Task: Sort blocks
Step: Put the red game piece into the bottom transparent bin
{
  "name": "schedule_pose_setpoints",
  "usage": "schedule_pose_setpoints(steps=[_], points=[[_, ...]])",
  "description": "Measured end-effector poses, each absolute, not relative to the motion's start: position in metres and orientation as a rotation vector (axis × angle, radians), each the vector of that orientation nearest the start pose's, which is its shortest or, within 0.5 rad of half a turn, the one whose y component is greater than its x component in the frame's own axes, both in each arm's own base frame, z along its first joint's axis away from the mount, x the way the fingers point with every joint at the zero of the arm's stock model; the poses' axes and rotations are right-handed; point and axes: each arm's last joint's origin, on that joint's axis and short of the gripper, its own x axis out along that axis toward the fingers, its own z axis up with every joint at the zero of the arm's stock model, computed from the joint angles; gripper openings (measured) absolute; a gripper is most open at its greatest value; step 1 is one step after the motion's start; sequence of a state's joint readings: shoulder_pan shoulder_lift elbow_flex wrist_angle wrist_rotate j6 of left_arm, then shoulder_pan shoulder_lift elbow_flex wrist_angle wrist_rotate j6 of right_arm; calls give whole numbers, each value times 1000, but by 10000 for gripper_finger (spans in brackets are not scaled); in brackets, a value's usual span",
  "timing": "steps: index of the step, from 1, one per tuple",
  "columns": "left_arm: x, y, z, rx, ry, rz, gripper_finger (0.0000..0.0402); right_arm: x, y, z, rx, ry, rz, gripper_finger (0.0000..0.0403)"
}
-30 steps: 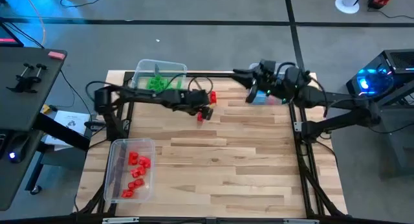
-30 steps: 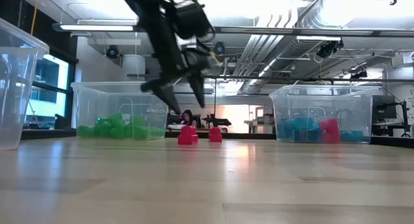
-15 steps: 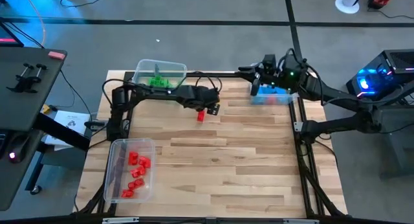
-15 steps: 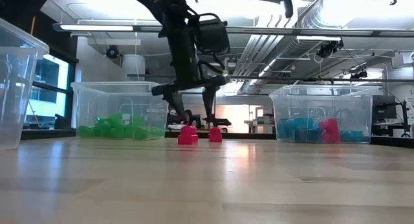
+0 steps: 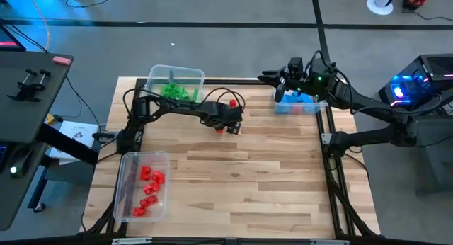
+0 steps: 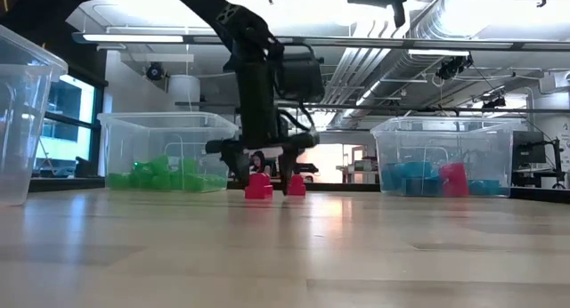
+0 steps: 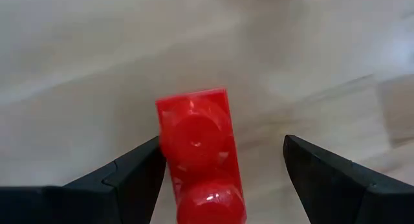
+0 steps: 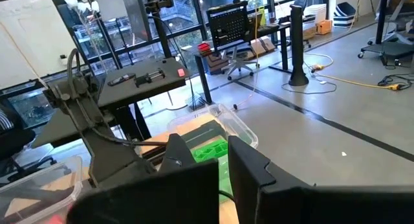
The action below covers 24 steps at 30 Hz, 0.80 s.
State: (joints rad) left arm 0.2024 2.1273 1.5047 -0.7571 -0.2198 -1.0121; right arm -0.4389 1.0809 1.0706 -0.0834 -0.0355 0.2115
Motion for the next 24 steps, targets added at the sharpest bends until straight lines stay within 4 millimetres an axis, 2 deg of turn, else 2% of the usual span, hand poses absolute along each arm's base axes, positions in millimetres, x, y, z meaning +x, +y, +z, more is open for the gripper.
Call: schedule_pose_setpoints(steps=[4,7,10,14,17,20,24], points=[[404,88,132,-828,1115,998,290,216,-100,385,221,54,-411,0],[404,87,130,-797,1144,975,265,216,-100,385,221,54,-411,0],[403,87,129,-792,1154,962,211,216,-100,385,221,55,-411,0],[404,87,131,-769,1166,926,102,216,-100,384,221,55,-411,0],[404,86,141,-729,1168,833,96,216,-100,384,221,55,-411,0],[405,84,172,-615,1117,647,96,216,-100,384,219,56,-411,0],[384,81,243,-431,1023,447,96,216,-100,384,195,60,-411,0]])
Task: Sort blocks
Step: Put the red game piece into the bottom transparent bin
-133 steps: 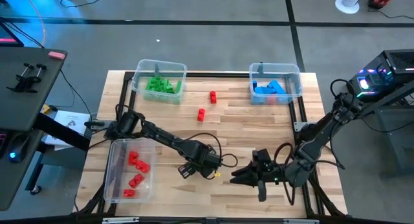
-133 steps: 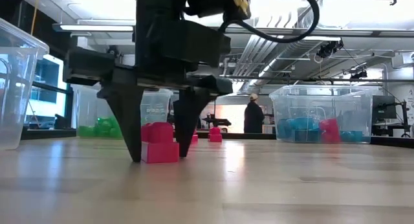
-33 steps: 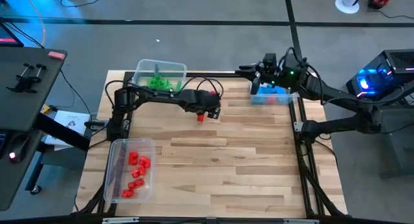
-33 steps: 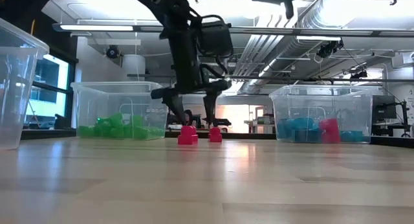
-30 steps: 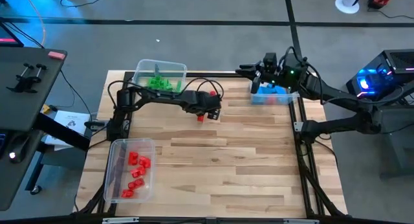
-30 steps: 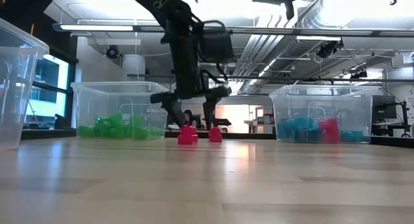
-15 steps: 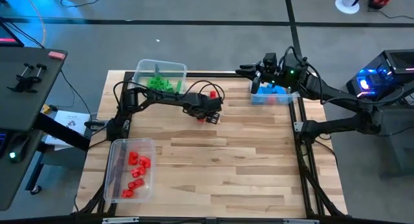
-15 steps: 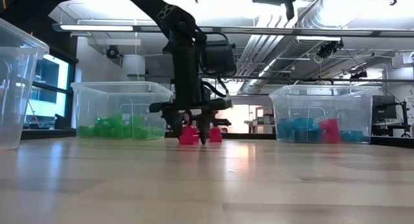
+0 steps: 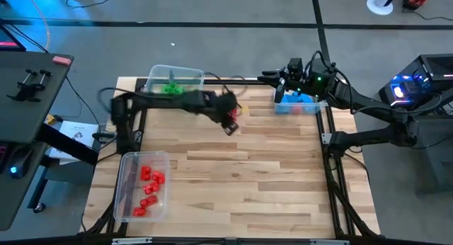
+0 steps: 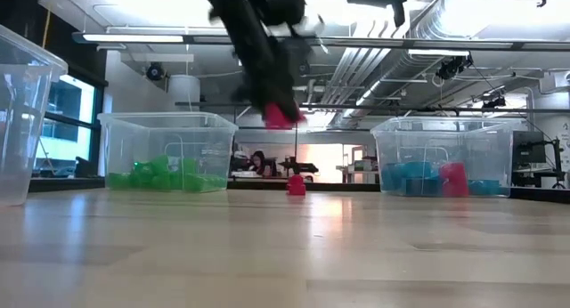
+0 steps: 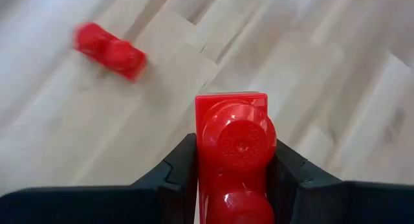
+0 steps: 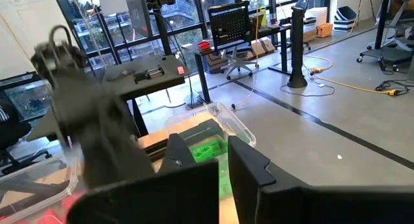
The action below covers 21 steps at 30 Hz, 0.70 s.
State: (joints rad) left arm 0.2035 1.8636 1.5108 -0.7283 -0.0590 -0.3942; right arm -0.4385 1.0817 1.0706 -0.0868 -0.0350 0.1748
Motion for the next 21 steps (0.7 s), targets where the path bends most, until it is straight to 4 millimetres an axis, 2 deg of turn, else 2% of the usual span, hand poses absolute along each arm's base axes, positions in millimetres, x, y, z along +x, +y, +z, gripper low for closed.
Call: schedule_pose_setpoints(steps=[2,5,8,12,14,18,21], points=[[362,74,273,-378,1030,376,96,216,-100,384,195,60,-411,0],[322,50,317,-371,1059,255,104,216,-100,384,191,61,-411,0],[279,21,344,-423,1145,205,113,216,-100,384,174,65,-407,0],[233,-23,364,-571,1265,176,113,216,-100,384,171,73,-401,0],[216,-44,370,-647,1313,171,113,216,-100,383,173,78,-400,0],[198,-80,373,-738,1383,191,114,216,-100,382,176,92,-402,0],[190,-99,368,-764,1450,238,119,216,-100,381,178,102,-401,0]])
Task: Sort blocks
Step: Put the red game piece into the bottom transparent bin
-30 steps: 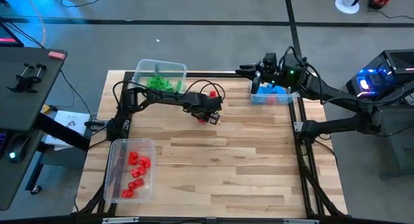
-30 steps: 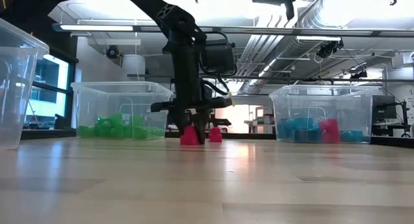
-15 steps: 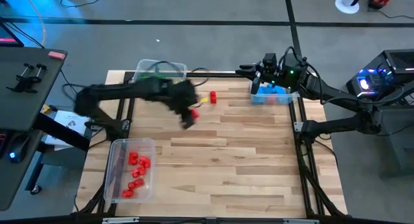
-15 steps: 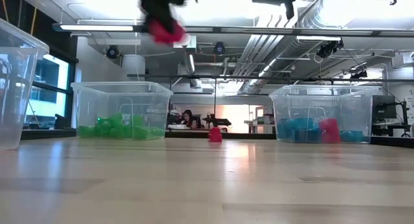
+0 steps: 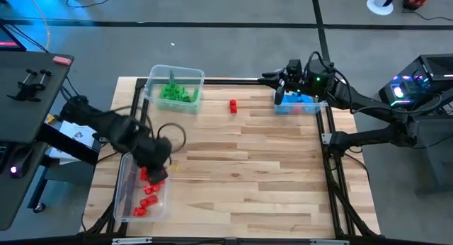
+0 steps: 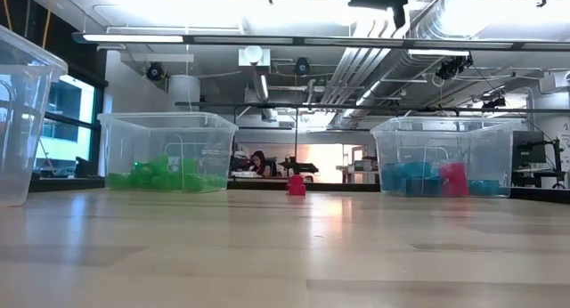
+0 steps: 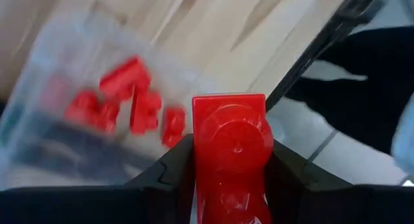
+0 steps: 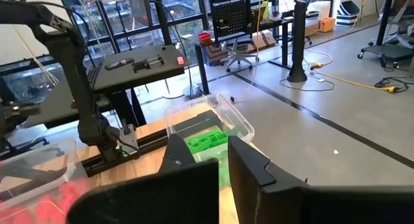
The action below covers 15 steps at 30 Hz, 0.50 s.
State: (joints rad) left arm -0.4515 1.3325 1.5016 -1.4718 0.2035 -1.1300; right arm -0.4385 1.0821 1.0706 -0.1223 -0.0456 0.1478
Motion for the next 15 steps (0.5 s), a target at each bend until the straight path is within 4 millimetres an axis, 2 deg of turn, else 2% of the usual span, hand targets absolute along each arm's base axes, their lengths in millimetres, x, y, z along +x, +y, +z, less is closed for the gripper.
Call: schedule_pose_setpoints(steps=[5,9,15], points=[[181,-109,351,-769,1606,396,154,215,-100,380,181,114,-402,0],[180,-110,342,-775,1688,362,196,215,-100,379,182,119,-403,0],[188,-94,341,-688,1642,300,249,215,-100,379,188,122,-403,0]])
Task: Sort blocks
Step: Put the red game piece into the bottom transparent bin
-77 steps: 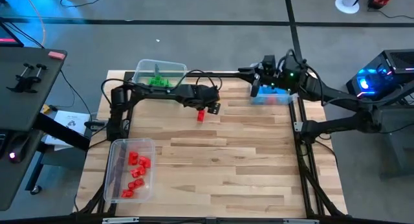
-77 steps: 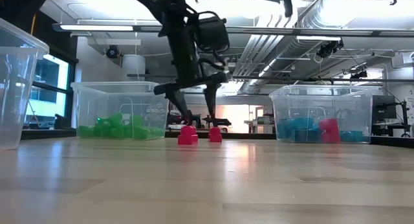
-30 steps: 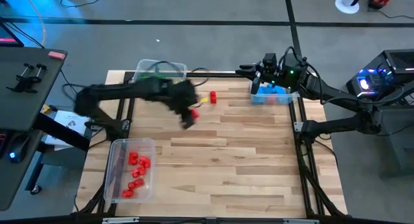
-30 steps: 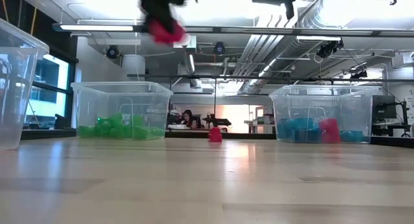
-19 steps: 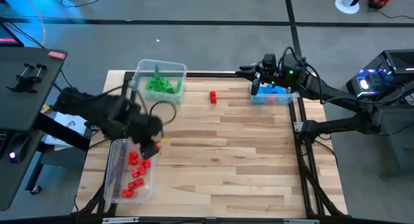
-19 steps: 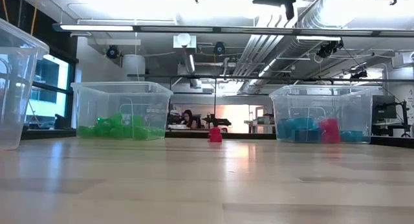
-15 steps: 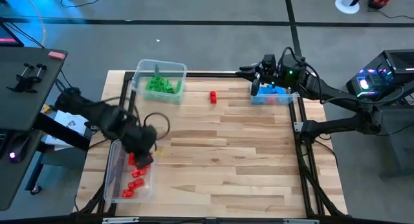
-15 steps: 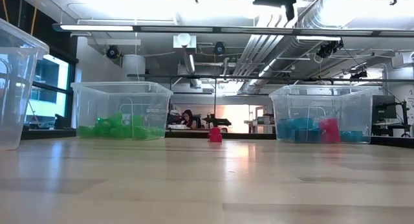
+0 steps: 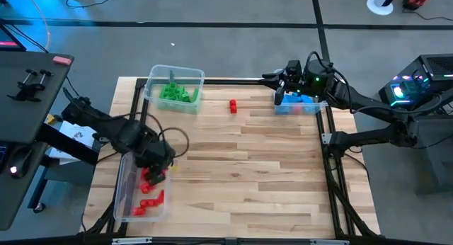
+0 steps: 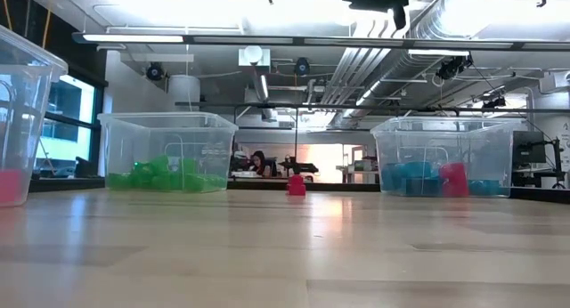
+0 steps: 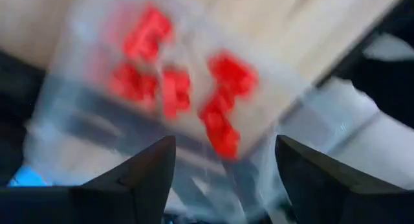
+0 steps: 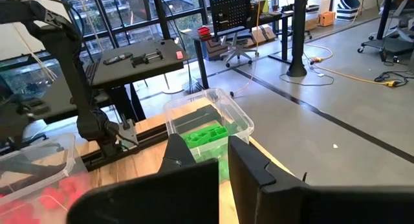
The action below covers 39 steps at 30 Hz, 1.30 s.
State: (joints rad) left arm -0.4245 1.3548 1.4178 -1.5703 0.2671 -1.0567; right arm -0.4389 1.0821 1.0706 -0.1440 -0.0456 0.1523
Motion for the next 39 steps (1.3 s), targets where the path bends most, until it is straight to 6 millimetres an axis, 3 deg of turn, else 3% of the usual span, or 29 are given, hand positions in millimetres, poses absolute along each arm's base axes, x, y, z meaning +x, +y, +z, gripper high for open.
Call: schedule_pose_setpoints(steps=[4,10,13,17,21,24,32,39], points=[[209,-58,341,-536,1430,368,265,215,-100,379,189,121,-404,0],[290,42,338,-483,877,460,267,215,-100,379,226,112,-406,0],[332,94,316,-526,711,529,267,215,-100,379,238,107,-406,0],[376,139,268,-584,734,606,267,216,-100,381,231,91,-404,0],[410,157,219,-637,834,668,267,216,-100,384,223,57,-401,0],[425,164,199,-656,877,757,267,216,-100,385,223,47,-400,0],[429,170,189,-652,852,941,267,216,-100,385,229,47,-401,0],[429,176,174,-717,861,981,266,216,-100,384,232,62,-403,0]])
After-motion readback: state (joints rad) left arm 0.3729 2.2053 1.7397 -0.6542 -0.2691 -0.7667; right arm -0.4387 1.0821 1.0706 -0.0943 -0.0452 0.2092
